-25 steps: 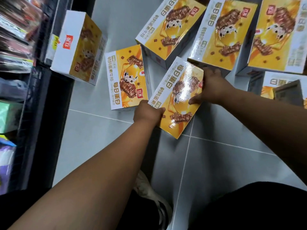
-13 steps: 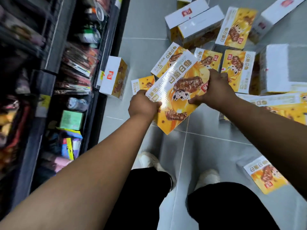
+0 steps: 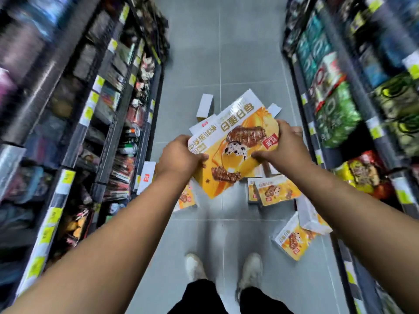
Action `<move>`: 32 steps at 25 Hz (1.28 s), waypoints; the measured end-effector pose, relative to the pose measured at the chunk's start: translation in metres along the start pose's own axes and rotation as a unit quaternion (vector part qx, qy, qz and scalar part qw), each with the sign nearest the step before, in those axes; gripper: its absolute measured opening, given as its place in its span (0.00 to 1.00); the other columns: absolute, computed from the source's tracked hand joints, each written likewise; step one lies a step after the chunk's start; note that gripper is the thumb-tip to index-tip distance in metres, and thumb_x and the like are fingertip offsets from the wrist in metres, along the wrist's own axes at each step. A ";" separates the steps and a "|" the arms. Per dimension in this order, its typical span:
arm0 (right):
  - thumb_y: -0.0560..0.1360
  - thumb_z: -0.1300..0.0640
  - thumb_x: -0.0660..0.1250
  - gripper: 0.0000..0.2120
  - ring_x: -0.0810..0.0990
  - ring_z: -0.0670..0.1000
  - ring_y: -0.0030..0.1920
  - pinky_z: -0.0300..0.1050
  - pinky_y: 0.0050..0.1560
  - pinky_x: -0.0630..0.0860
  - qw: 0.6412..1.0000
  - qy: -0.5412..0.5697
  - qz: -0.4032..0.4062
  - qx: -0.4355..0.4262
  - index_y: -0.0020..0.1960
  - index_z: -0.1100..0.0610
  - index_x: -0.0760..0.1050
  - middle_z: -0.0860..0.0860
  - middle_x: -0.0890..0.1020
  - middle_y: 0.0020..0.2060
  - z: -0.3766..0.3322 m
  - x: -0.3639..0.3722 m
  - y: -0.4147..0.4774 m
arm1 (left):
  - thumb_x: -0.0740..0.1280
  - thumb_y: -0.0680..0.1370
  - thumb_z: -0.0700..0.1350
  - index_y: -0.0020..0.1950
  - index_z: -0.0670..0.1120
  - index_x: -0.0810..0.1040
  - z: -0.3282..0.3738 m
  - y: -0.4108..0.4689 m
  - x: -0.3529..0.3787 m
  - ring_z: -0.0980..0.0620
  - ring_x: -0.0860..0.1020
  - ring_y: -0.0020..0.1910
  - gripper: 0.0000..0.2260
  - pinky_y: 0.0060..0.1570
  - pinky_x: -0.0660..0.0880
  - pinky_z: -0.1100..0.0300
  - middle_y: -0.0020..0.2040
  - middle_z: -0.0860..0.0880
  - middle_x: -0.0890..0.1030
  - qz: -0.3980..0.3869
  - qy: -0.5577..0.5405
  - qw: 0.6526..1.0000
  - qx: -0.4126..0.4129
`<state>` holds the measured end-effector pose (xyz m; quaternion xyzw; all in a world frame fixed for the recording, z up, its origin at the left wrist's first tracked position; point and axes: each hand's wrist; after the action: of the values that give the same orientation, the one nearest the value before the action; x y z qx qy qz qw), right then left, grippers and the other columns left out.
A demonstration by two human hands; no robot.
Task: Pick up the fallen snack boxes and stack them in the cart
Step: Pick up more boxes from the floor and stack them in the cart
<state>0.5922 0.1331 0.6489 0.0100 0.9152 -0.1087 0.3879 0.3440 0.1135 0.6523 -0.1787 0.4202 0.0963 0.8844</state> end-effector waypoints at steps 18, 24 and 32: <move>0.62 0.44 0.80 0.44 0.72 0.58 0.61 0.46 0.50 0.69 0.909 0.030 0.362 0.202 0.70 0.51 0.62 0.58 0.70 0.63 0.015 -0.181 -0.336 | 0.77 0.69 0.54 0.65 0.51 0.77 0.200 -0.225 -0.055 0.48 0.79 0.54 0.26 0.45 0.71 0.58 0.59 0.50 0.82 -0.157 0.083 0.893 0.413; 0.63 0.45 0.79 0.42 0.71 0.56 0.57 0.46 0.48 0.67 0.834 0.042 0.456 0.308 0.71 0.51 0.62 0.57 0.68 0.64 0.068 -0.202 -0.524 | 0.76 0.71 0.54 0.67 0.49 0.76 0.208 -0.398 -0.012 0.46 0.79 0.56 0.26 0.51 0.75 0.54 0.60 0.50 0.81 -0.243 0.100 0.795 0.546; 0.64 0.44 0.78 0.46 0.72 0.63 0.61 0.51 0.51 0.71 0.727 0.012 0.536 0.429 0.73 0.57 0.58 0.61 0.71 0.64 0.122 -0.204 -0.803 | 0.75 0.71 0.53 0.64 0.50 0.77 0.180 -0.671 0.034 0.46 0.79 0.56 0.23 0.47 0.74 0.55 0.59 0.49 0.81 -0.330 0.107 0.678 0.648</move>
<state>0.7389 -0.6623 0.8648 0.6657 0.6176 -0.2639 0.3251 0.7085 -0.4303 0.8885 0.3027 0.3831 -0.5176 0.7026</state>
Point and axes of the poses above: each hand's wrist, its own y-axis towards the middle knuckle, its own x-axis out of the palm, z = x × y
